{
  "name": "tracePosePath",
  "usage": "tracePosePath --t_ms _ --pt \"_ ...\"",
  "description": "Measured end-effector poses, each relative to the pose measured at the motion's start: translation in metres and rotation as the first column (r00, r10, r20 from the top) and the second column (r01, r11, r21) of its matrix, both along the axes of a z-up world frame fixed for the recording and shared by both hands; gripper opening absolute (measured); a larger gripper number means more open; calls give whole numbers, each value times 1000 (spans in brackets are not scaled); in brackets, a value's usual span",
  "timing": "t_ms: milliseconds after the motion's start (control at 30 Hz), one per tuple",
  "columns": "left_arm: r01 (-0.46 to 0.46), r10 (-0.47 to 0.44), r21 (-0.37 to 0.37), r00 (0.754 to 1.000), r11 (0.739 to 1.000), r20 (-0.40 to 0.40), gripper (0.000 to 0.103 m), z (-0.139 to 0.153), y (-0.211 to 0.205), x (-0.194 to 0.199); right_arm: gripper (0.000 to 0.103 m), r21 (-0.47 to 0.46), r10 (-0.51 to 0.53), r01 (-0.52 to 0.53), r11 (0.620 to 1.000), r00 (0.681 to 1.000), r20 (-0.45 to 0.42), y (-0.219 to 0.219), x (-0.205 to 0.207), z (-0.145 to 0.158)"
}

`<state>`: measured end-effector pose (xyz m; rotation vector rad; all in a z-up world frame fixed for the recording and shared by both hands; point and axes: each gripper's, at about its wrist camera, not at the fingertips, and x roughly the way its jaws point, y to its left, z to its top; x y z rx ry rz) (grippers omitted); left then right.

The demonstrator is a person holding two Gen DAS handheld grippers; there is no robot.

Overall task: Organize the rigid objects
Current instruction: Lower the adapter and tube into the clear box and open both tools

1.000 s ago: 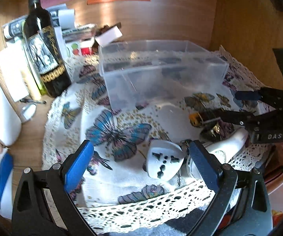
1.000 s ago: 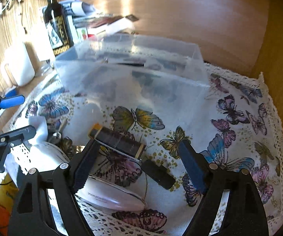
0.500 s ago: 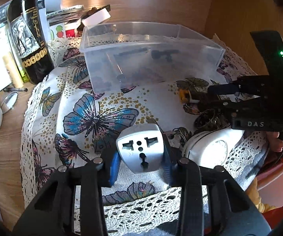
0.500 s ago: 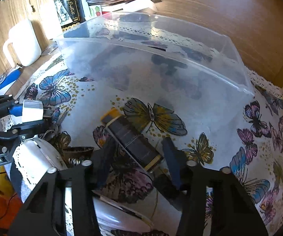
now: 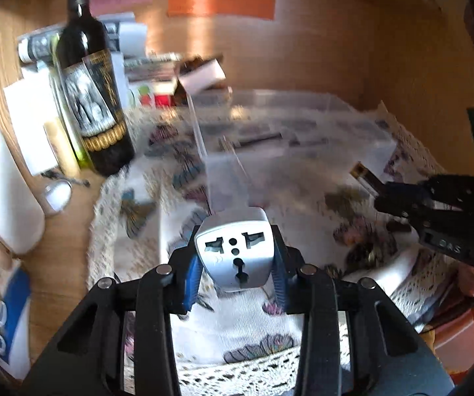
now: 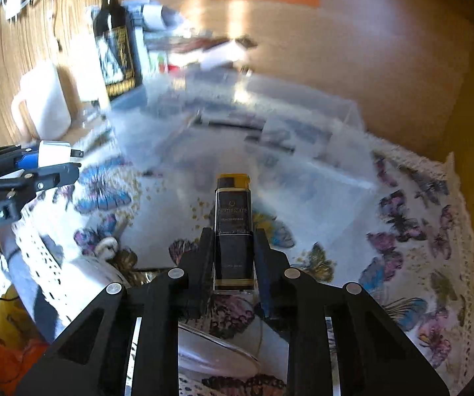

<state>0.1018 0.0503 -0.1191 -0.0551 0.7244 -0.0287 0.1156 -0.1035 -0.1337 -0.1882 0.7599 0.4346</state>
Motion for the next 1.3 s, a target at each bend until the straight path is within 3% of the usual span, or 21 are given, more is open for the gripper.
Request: tracePosePath --t_ms 300,533,700,933,1300 --pt "-26 26 -2 991 1000 134 37 49 4 20 22 105 -79 65 992 987 136 -22 -3 52" --pt "-36 39 -20 985 999 166 37 71 9 49 22 174 -146 109 979 966 215 -33 14 83" --pt "-37 38 -9 985 999 166 37 76 5 73 22 183 -161 121 976 962 219 -34 32 87" --pt "27 -23 -53 998 998 64 37 56 -9 120 22 143 -189 166 976 969 161 -23 68 68" --pt "62 -65 -30 994 998 -92 37 8 -32 166 22 60 -166 165 984 986 17 -16 102 23"
